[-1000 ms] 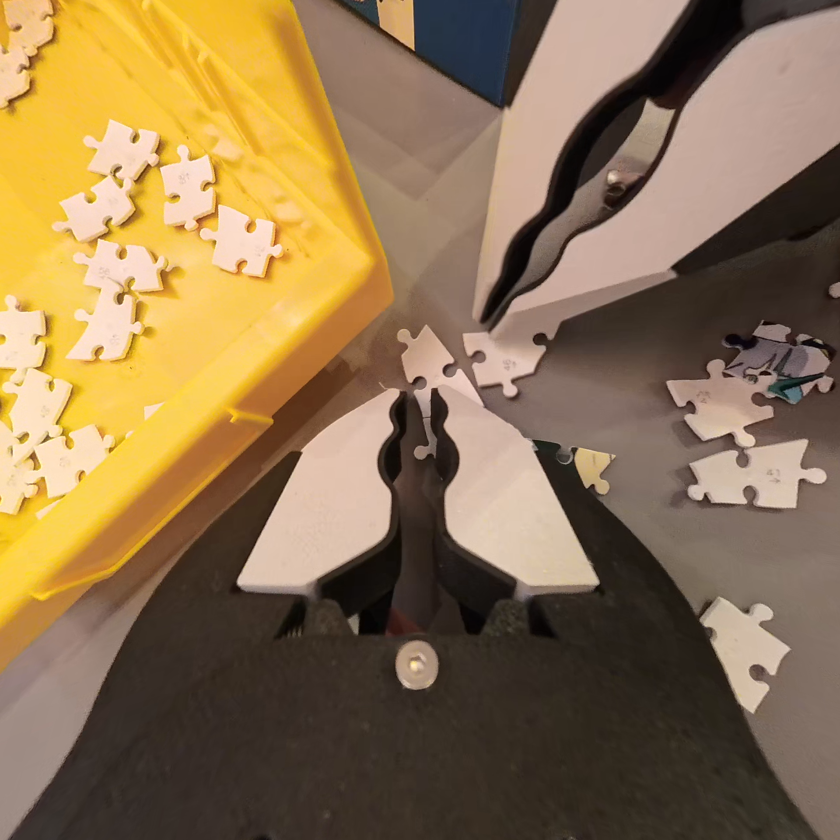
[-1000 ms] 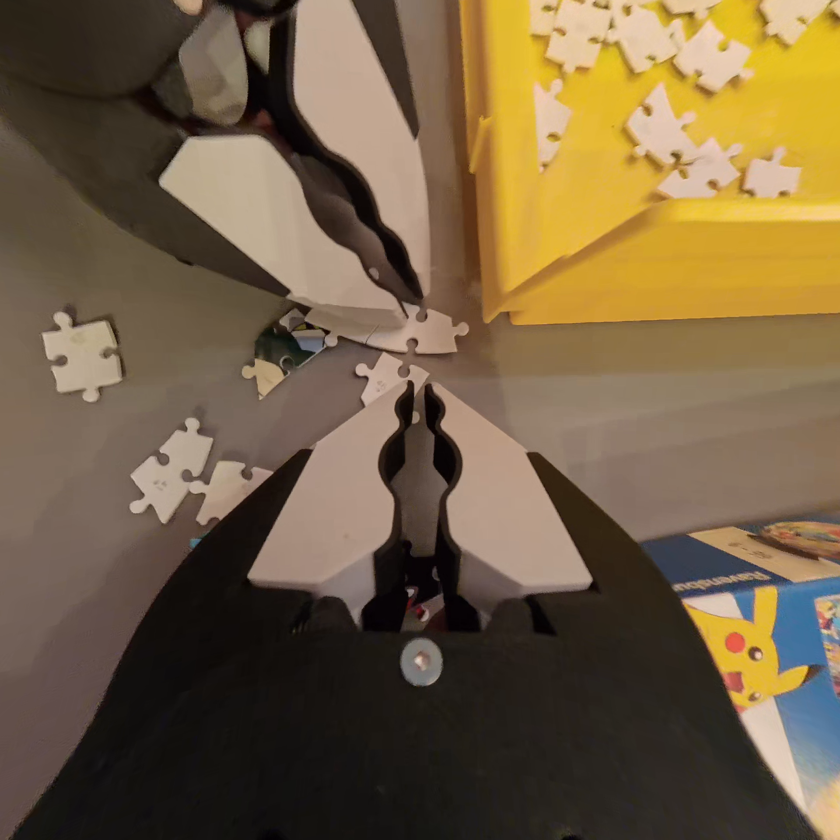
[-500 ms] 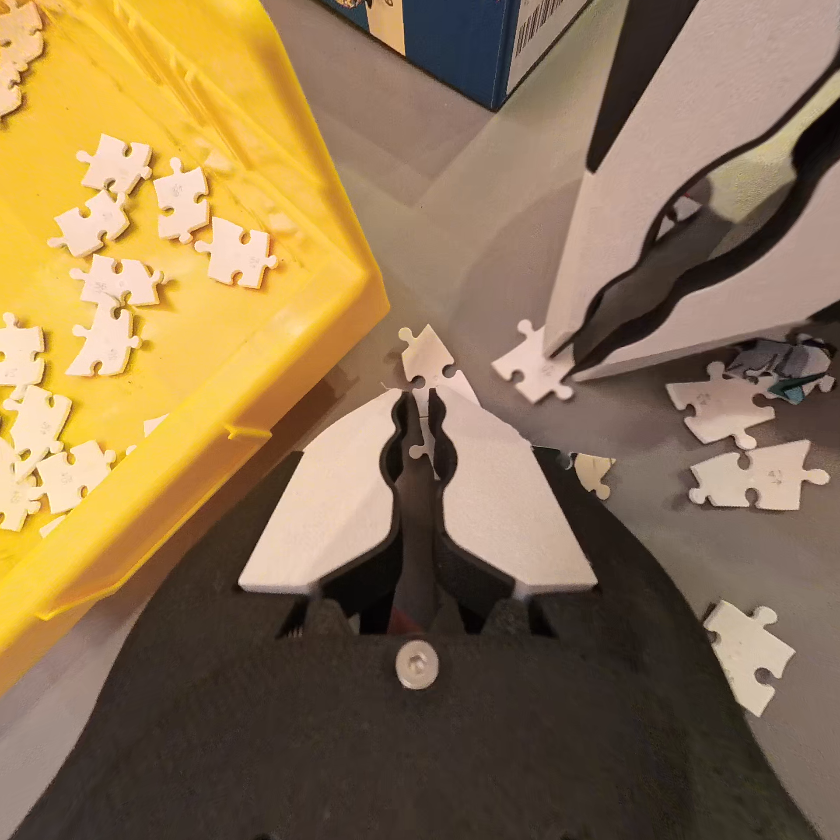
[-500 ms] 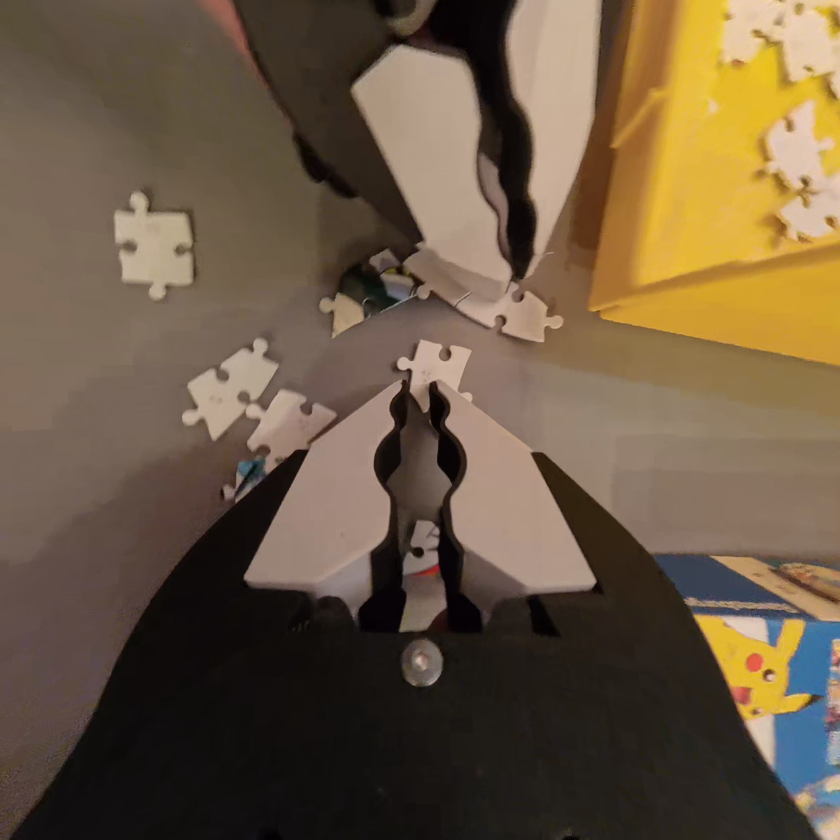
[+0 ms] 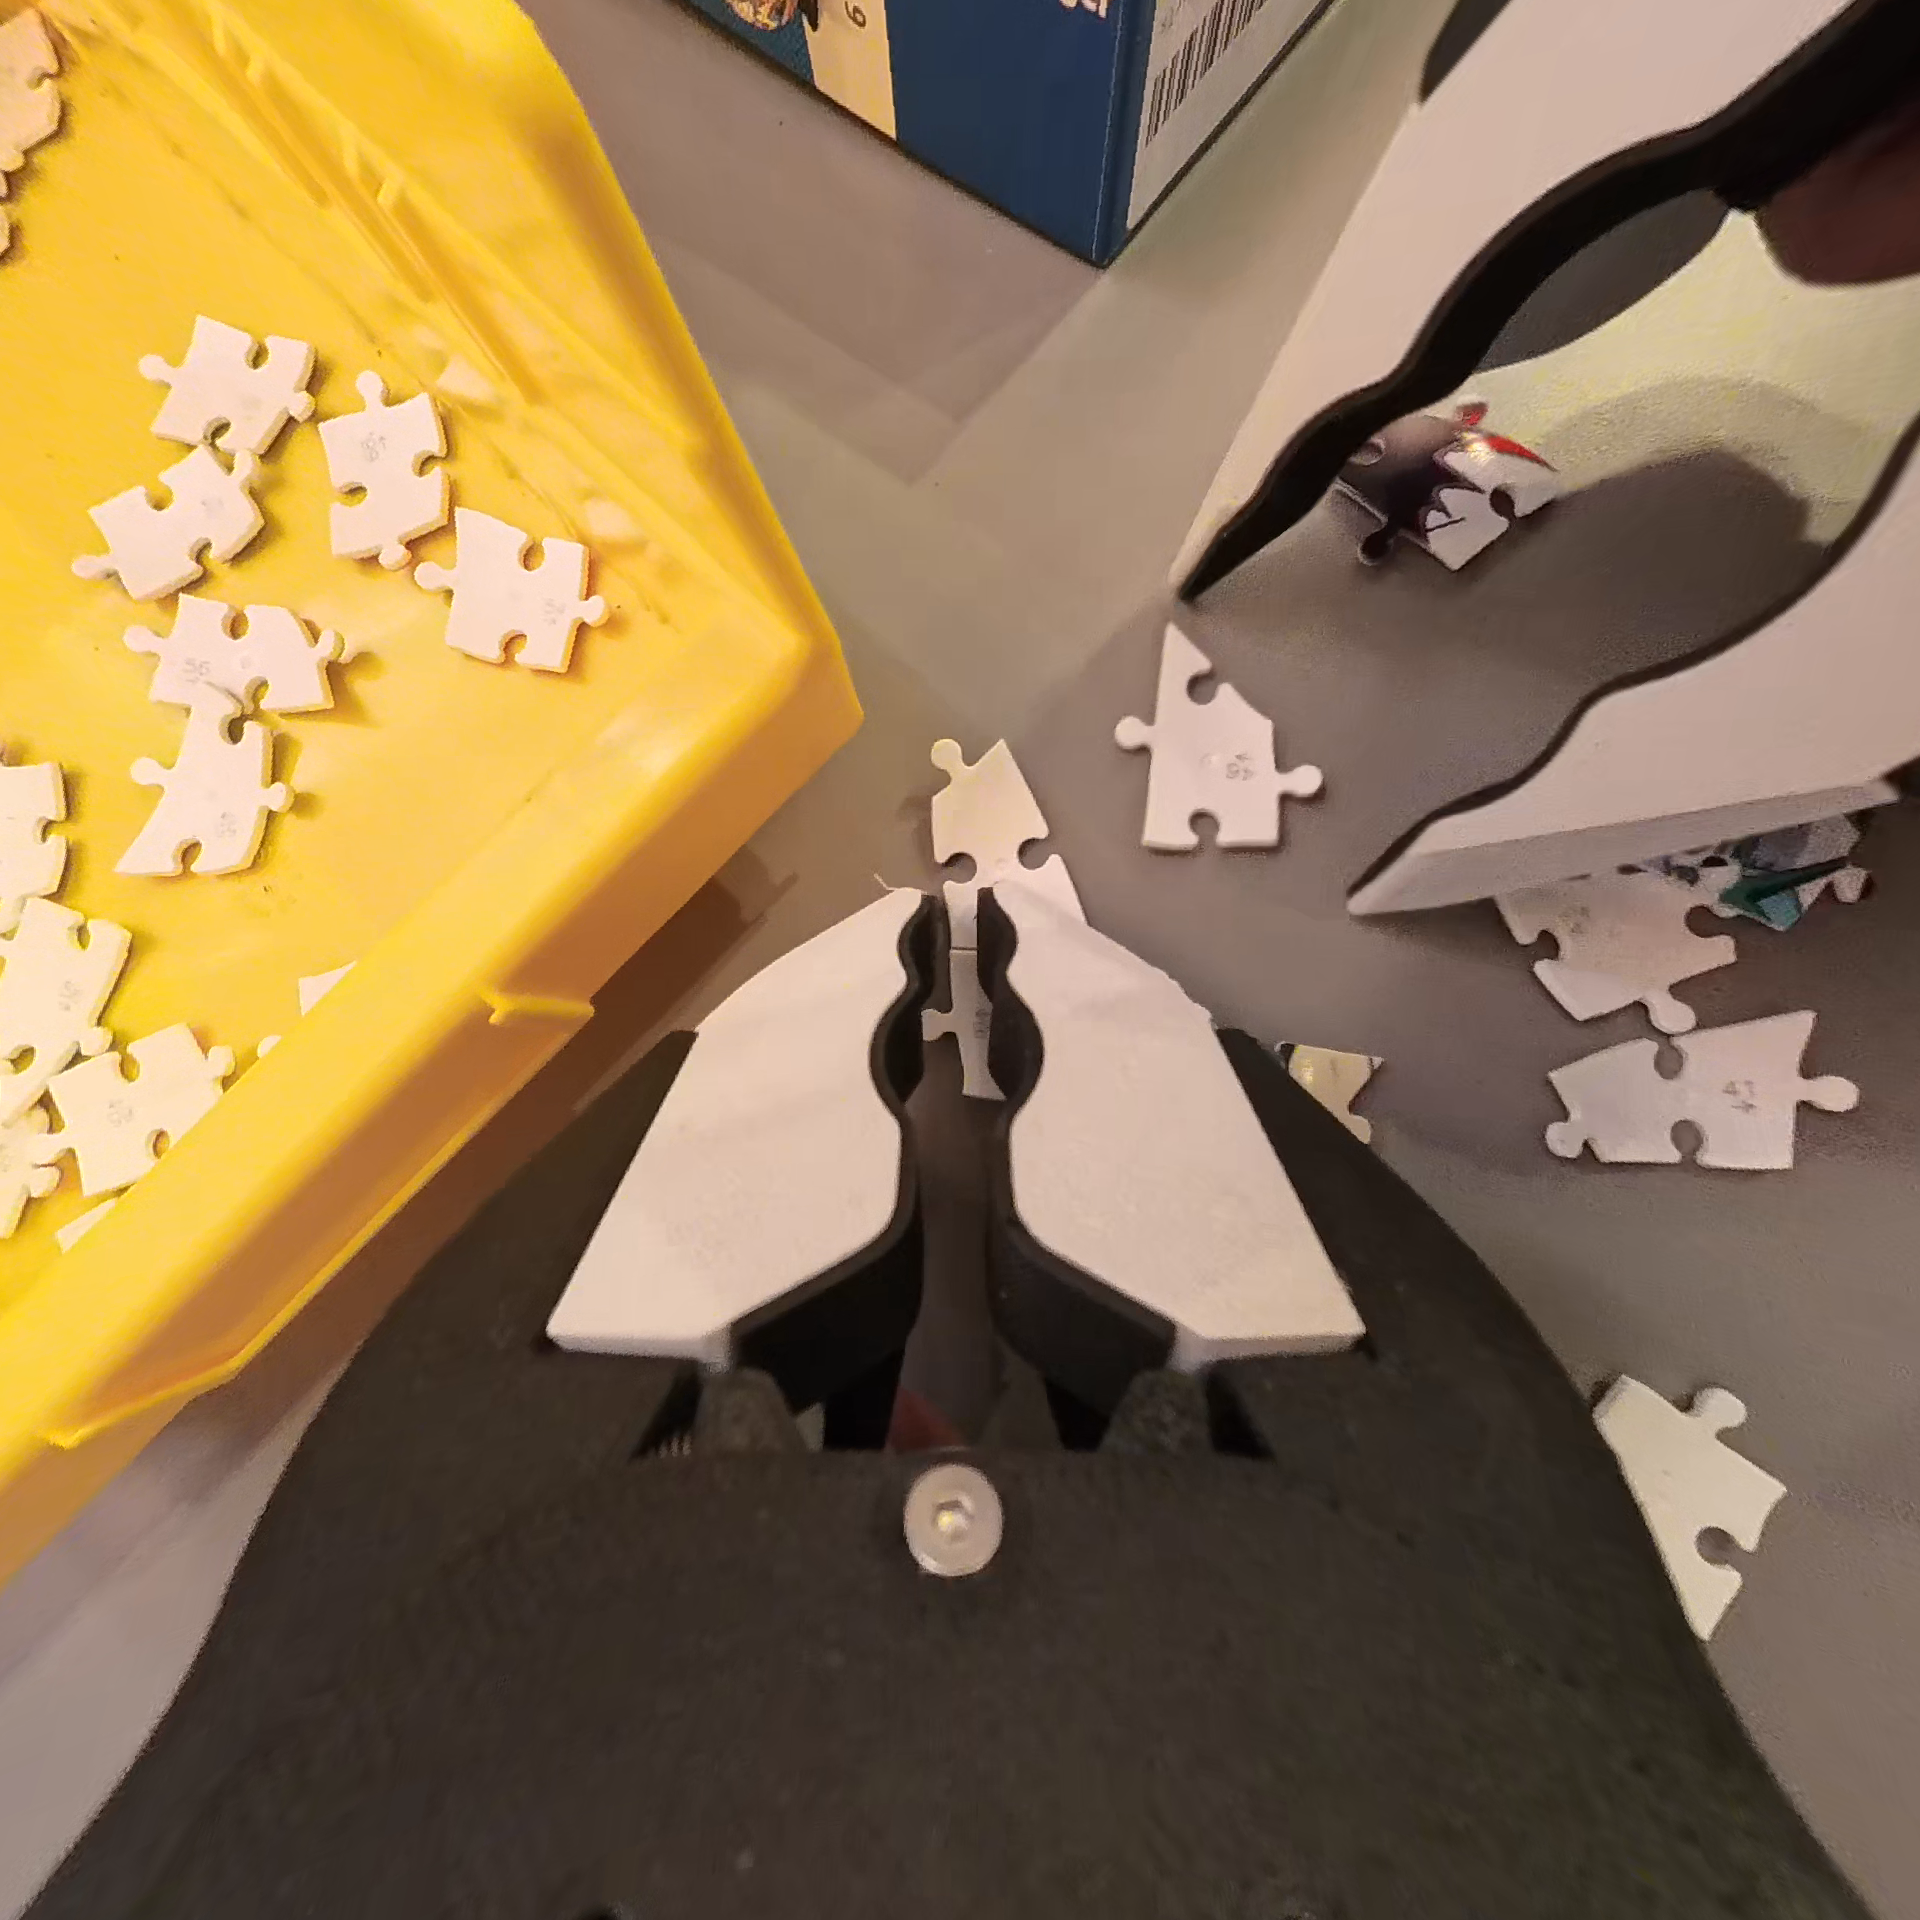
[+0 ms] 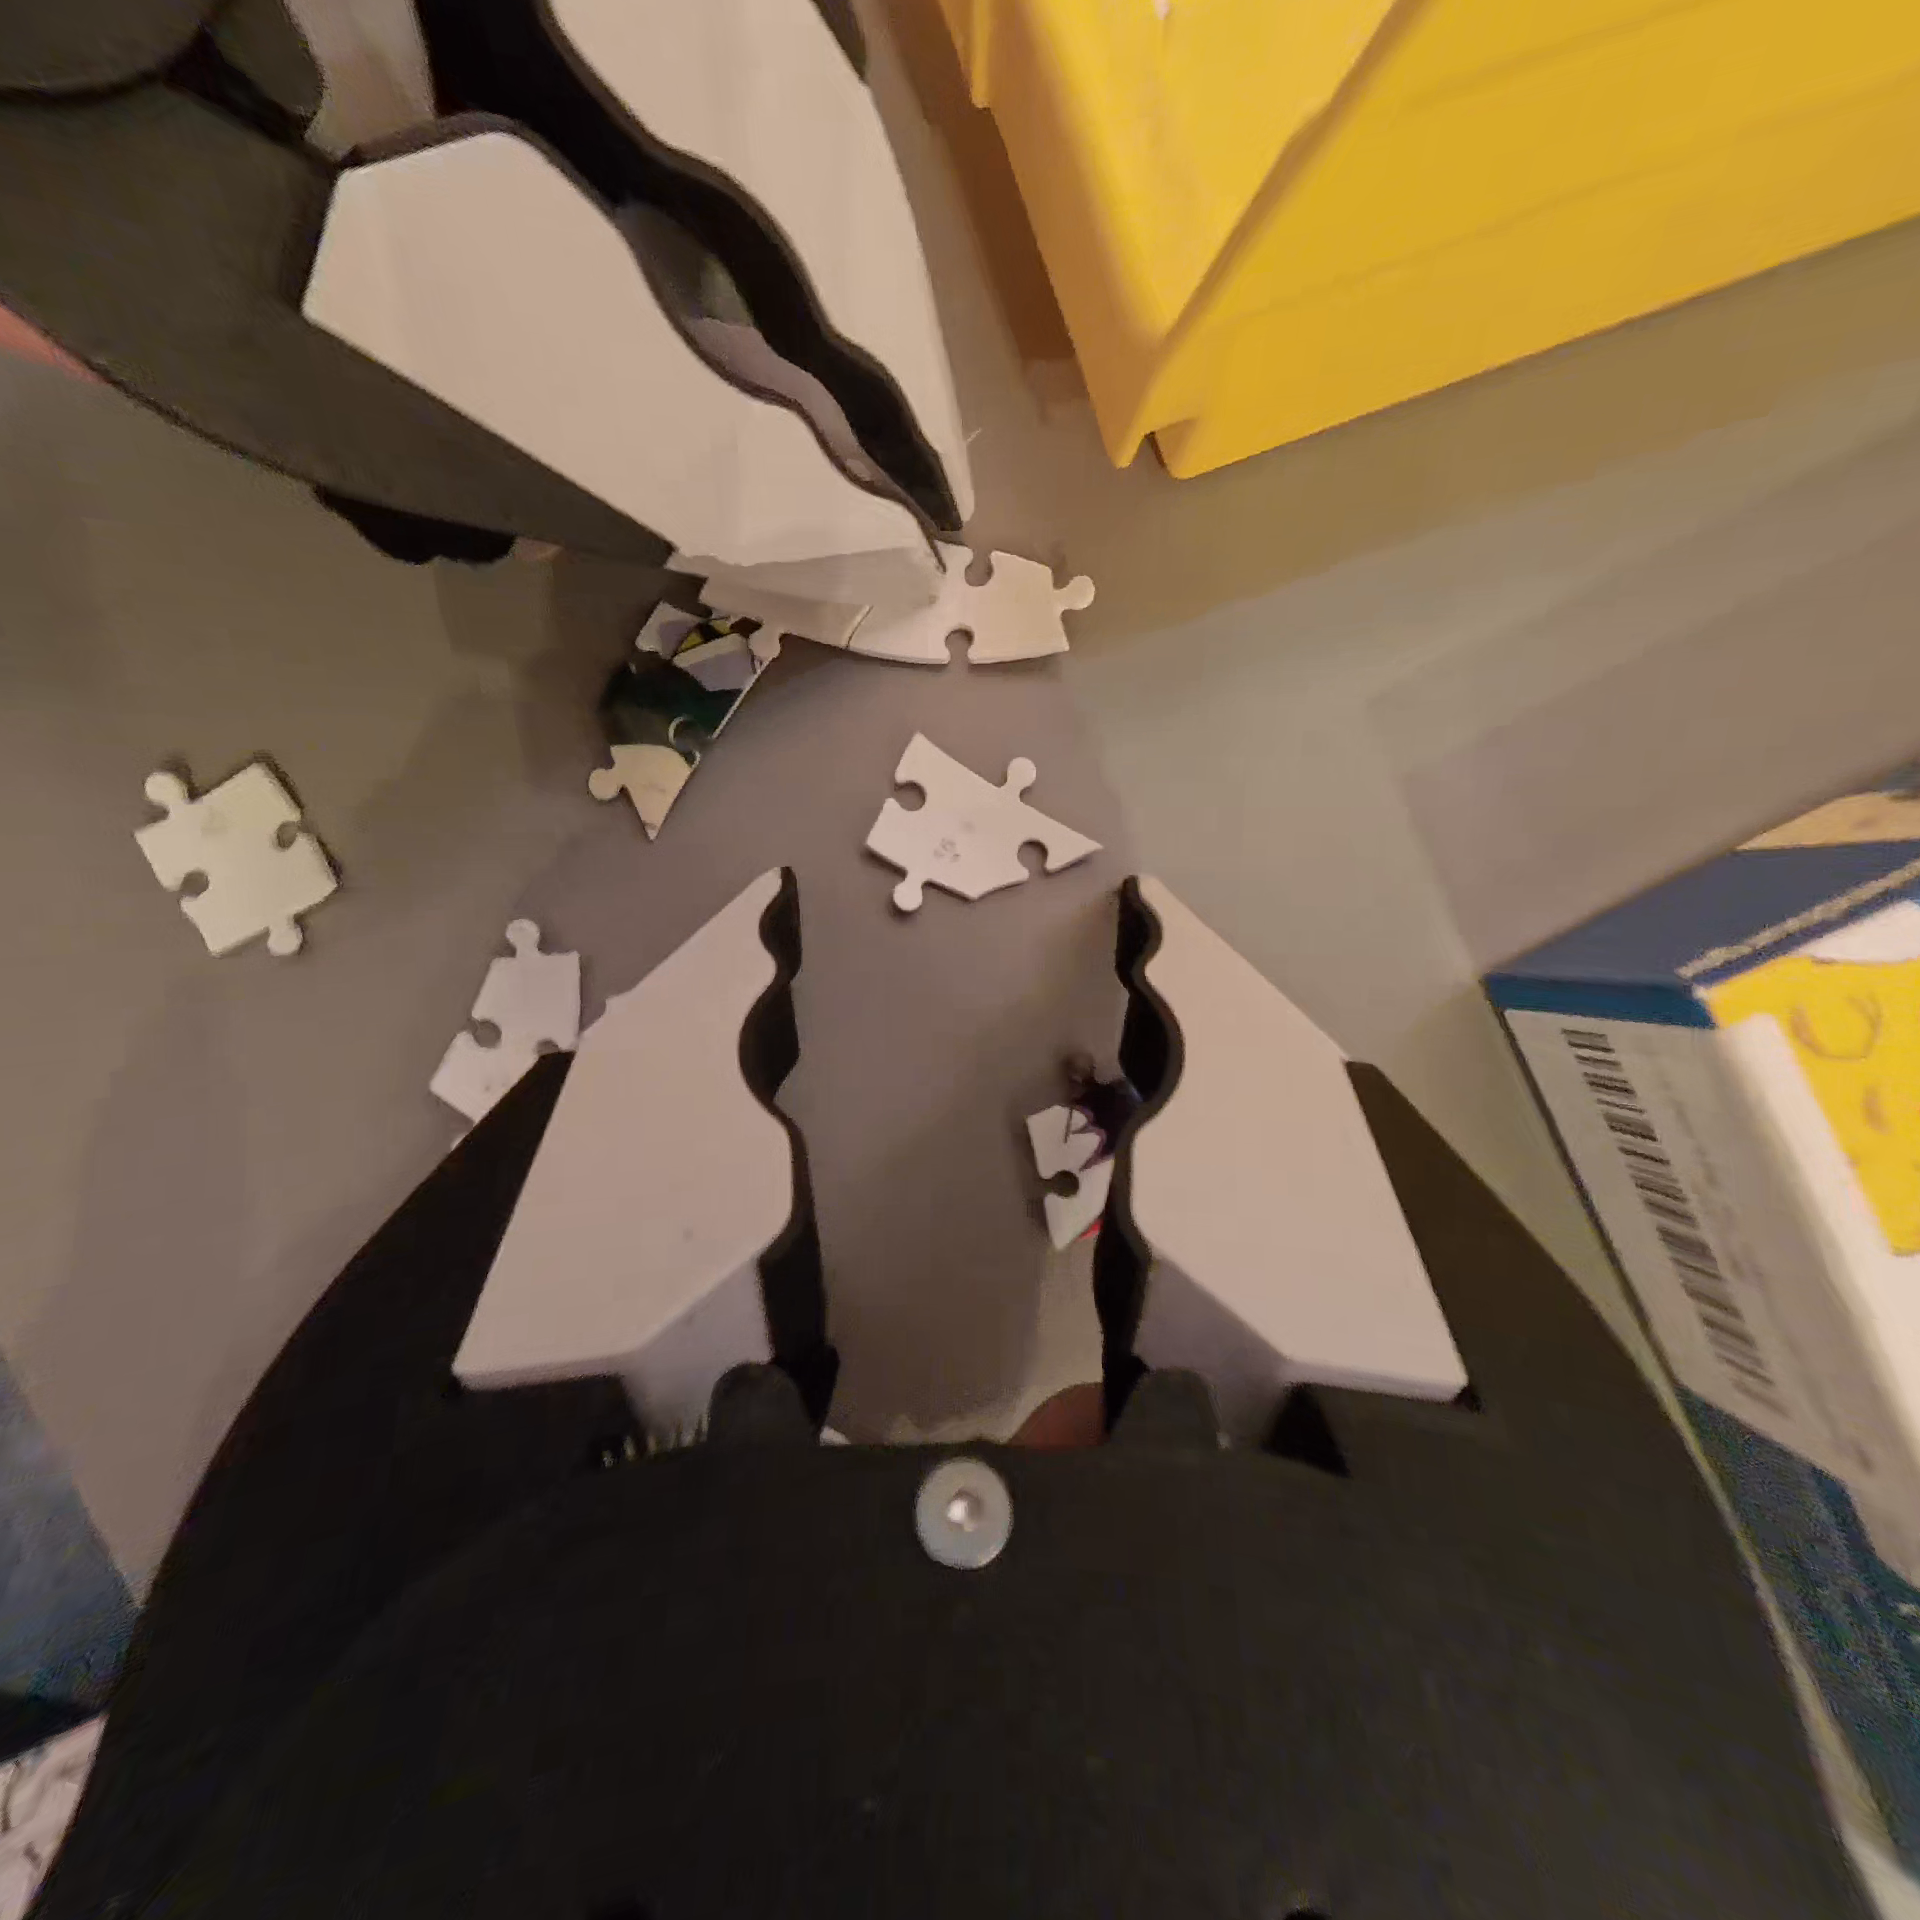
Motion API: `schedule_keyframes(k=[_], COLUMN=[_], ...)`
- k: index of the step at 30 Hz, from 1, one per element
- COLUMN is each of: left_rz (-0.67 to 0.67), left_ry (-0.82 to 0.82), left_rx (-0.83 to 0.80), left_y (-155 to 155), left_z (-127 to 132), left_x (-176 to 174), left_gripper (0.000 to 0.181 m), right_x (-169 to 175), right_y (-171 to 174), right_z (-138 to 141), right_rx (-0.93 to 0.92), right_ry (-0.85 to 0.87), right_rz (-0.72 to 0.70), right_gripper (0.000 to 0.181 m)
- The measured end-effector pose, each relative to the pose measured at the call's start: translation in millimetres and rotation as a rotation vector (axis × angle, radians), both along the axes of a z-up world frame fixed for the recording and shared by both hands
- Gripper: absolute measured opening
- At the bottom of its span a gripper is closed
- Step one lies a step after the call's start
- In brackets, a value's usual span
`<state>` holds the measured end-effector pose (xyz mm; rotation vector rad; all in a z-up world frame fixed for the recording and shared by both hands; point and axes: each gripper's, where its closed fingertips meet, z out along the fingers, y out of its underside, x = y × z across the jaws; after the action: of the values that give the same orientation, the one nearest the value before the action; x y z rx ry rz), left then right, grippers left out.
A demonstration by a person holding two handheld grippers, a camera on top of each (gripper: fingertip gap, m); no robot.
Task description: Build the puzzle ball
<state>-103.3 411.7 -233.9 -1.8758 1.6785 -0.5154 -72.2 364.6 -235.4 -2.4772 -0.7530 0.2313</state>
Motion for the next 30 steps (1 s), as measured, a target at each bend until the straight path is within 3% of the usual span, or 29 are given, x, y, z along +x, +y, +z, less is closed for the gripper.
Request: schedule_keyframes(k=[2, 7, 21, 30], left_rz=[0.001, 0.003, 0.008, 0.010], left_ry=[-0.001, -0.002, -0.002, 0.001], left_rx=[0.000, -0.003, 0.005, 0.009], left_y=[0, 0, -1, -2], left_z=[0, 0, 0, 0], left_x=[0, 0, 1, 2], left_gripper=[0.007, 0.007, 0.006, 0.006], right_x=[-3, -4, -17, -22], right_y=[2, 9, 19, 19], right_z=[1, 1, 5, 4], right_rx=[0.020, 0.071, 0.175, 0.124], right_ry=[0.026, 0.026, 0.033, 0.062], right_rz=[-0.046, -0.067, -0.038, -0.089], right_gripper=[0.060, 0.029, 0.028, 0.034])
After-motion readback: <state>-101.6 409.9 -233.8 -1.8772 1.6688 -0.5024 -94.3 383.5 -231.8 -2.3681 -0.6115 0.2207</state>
